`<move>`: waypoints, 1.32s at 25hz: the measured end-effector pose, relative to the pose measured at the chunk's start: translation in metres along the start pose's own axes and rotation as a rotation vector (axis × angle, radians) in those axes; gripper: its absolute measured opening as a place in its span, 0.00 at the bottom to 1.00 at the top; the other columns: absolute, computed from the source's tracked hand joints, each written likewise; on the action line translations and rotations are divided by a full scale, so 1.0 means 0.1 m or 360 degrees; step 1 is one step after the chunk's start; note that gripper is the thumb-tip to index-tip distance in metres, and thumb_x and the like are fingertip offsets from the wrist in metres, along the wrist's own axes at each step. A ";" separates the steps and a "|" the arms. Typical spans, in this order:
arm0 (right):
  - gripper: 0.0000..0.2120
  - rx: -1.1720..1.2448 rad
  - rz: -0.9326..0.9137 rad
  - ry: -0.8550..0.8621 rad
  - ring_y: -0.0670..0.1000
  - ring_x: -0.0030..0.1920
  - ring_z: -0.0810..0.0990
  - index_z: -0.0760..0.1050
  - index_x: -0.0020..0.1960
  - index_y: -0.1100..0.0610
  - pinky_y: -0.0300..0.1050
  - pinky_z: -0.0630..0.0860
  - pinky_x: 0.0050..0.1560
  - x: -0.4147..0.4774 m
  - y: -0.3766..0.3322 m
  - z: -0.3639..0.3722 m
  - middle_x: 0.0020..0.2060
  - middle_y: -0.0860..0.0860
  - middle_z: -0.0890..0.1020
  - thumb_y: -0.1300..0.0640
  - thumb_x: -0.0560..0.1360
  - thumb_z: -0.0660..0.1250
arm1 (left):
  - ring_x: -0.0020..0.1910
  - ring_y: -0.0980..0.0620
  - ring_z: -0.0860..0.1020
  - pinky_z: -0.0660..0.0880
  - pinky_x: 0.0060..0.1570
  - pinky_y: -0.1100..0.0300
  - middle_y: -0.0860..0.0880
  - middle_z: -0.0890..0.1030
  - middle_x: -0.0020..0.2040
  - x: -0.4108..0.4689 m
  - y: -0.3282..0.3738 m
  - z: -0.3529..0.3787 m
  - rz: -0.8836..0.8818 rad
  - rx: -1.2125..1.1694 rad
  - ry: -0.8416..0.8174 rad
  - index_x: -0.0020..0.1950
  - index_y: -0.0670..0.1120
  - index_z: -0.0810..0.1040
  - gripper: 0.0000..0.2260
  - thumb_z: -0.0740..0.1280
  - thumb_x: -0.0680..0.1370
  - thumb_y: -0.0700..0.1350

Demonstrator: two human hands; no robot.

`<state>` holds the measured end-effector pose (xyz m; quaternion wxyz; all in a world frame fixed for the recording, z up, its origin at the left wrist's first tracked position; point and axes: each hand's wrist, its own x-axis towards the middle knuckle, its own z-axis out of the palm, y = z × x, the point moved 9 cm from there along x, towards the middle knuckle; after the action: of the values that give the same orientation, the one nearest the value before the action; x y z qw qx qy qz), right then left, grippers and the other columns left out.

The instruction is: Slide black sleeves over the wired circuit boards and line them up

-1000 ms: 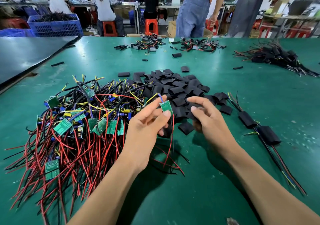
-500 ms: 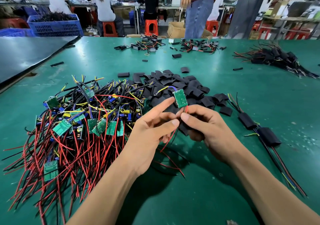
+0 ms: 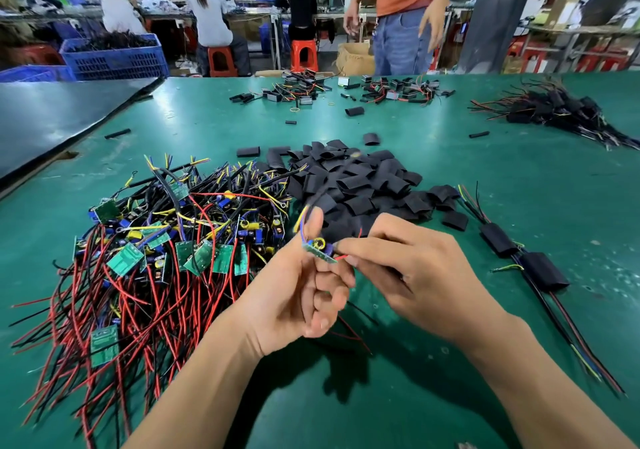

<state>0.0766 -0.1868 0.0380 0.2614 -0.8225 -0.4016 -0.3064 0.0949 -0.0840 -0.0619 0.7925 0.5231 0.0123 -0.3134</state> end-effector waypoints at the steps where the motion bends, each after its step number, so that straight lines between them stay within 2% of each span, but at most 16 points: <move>1: 0.08 -0.0033 -0.0026 -0.0006 0.54 0.31 0.73 0.83 0.56 0.52 0.49 0.74 0.30 0.00 -0.02 0.00 0.40 0.50 0.77 0.58 0.80 0.68 | 0.18 0.54 0.74 0.64 0.17 0.68 0.48 0.78 0.26 -0.01 -0.02 0.00 -0.0040 -0.0003 -0.0051 0.33 0.45 0.82 0.30 0.67 0.64 0.74; 4: 0.09 -0.0073 0.0052 -0.0004 0.56 0.32 0.74 0.84 0.56 0.52 0.51 0.75 0.31 0.00 0.04 0.00 0.40 0.50 0.76 0.58 0.79 0.67 | 0.21 0.54 0.78 0.70 0.18 0.66 0.49 0.82 0.31 -0.05 0.03 0.06 0.0020 -0.0077 -0.0156 0.37 0.45 0.84 0.20 0.77 0.64 0.62; 7: 0.10 0.0038 0.0307 -0.0056 0.48 0.37 0.75 0.83 0.58 0.50 0.50 0.76 0.38 -0.05 0.23 0.07 0.41 0.45 0.76 0.56 0.79 0.67 | 0.30 0.50 0.82 0.78 0.29 0.62 0.44 0.83 0.38 -0.01 0.13 0.05 0.0298 -0.0021 -0.0036 0.41 0.45 0.85 0.06 0.75 0.71 0.48; 10: 0.08 0.0356 0.0758 0.0133 0.41 0.44 0.79 0.83 0.57 0.49 0.36 0.73 0.47 -0.15 0.56 0.09 0.43 0.41 0.81 0.56 0.78 0.71 | 0.36 0.42 0.84 0.81 0.35 0.56 0.39 0.83 0.42 0.06 0.13 -0.02 0.0438 0.0028 0.0160 0.43 0.44 0.83 0.02 0.72 0.73 0.41; 11: 0.07 0.0509 0.0960 0.0220 0.40 0.45 0.80 0.84 0.55 0.47 0.32 0.72 0.47 -0.21 0.69 0.11 0.44 0.40 0.83 0.55 0.77 0.72 | 0.36 0.42 0.84 0.80 0.35 0.57 0.39 0.83 0.43 0.07 0.12 -0.05 0.0456 0.0051 0.0231 0.43 0.44 0.82 0.01 0.71 0.74 0.41; 12: 0.06 0.0691 0.1154 0.0279 0.39 0.42 0.81 0.84 0.53 0.46 0.31 0.72 0.45 -0.27 0.80 0.15 0.41 0.39 0.84 0.53 0.77 0.72 | 0.35 0.43 0.83 0.79 0.34 0.58 0.39 0.84 0.44 0.07 0.12 -0.09 0.0470 0.0089 0.0299 0.44 0.43 0.82 0.01 0.71 0.75 0.40; 14: 0.06 0.1076 0.1451 0.0314 0.44 0.32 0.76 0.83 0.52 0.47 0.35 0.71 0.37 -0.39 0.93 0.30 0.33 0.42 0.80 0.51 0.76 0.74 | 0.32 0.47 0.80 0.76 0.31 0.61 0.40 0.83 0.42 0.07 0.13 -0.14 0.0499 0.0172 0.0379 0.50 0.42 0.82 0.03 0.68 0.78 0.40; 16: 0.13 0.1436 0.1610 0.0296 0.49 0.30 0.73 0.82 0.54 0.51 0.39 0.71 0.34 -0.44 0.97 0.44 0.30 0.49 0.77 0.51 0.71 0.77 | 0.28 0.49 0.75 0.70 0.27 0.63 0.43 0.81 0.38 0.05 0.16 -0.16 0.0553 0.0258 0.0440 0.55 0.43 0.82 0.06 0.67 0.80 0.40; 18: 0.20 0.1676 0.1623 0.0205 0.50 0.31 0.74 0.81 0.57 0.53 0.39 0.73 0.35 -0.43 0.93 0.53 0.31 0.52 0.77 0.50 0.67 0.78 | 0.25 0.51 0.70 0.64 0.25 0.64 0.45 0.79 0.35 0.04 0.19 -0.18 0.0599 0.0329 0.0522 0.55 0.45 0.83 0.07 0.66 0.81 0.42; 23: 0.20 0.1534 0.1370 -0.0126 0.47 0.33 0.76 0.81 0.60 0.48 0.38 0.75 0.39 -0.34 0.74 0.57 0.40 0.46 0.81 0.55 0.70 0.79 | 0.24 0.52 0.66 0.61 0.24 0.65 0.48 0.79 0.35 0.04 0.15 -0.20 0.0529 0.0408 0.0576 0.45 0.43 0.83 0.09 0.68 0.80 0.46; 25: 0.21 0.1572 0.1341 -0.0182 0.48 0.34 0.75 0.80 0.61 0.48 0.39 0.74 0.40 -0.32 0.69 0.59 0.38 0.49 0.80 0.53 0.70 0.79 | 0.24 0.52 0.65 0.61 0.25 0.64 0.47 0.79 0.35 0.04 0.13 -0.22 0.0509 0.0340 0.0582 0.43 0.43 0.82 0.07 0.69 0.78 0.45; 27: 0.20 0.1781 0.1363 -0.0176 0.50 0.35 0.75 0.81 0.62 0.50 0.40 0.74 0.39 -0.31 0.66 0.61 0.37 0.52 0.79 0.52 0.71 0.77 | 0.24 0.53 0.65 0.60 0.25 0.64 0.47 0.79 0.34 0.04 0.14 -0.27 0.0504 0.0187 0.0578 0.42 0.44 0.81 0.04 0.72 0.75 0.43; 30: 0.19 0.2228 0.1434 -0.0186 0.49 0.35 0.75 0.80 0.64 0.56 0.40 0.73 0.37 -0.32 0.61 0.68 0.42 0.53 0.78 0.55 0.74 0.71 | 0.23 0.54 0.64 0.58 0.25 0.63 0.47 0.78 0.34 0.07 0.13 -0.23 0.0453 0.0073 0.0432 0.40 0.44 0.81 0.07 0.74 0.69 0.46; 33: 0.20 0.2302 0.1417 -0.0226 0.48 0.34 0.74 0.80 0.64 0.56 0.41 0.73 0.37 -0.33 0.57 0.72 0.45 0.56 0.77 0.53 0.73 0.73 | 0.23 0.54 0.63 0.58 0.24 0.63 0.47 0.76 0.35 0.07 0.11 -0.19 0.0400 0.0052 0.0361 0.39 0.44 0.80 0.08 0.74 0.68 0.47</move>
<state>0.1286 -0.1857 -0.0441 0.7929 -0.5515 -0.1529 0.2091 0.1120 -0.0685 -0.0643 0.8104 0.5653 0.0309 -0.1509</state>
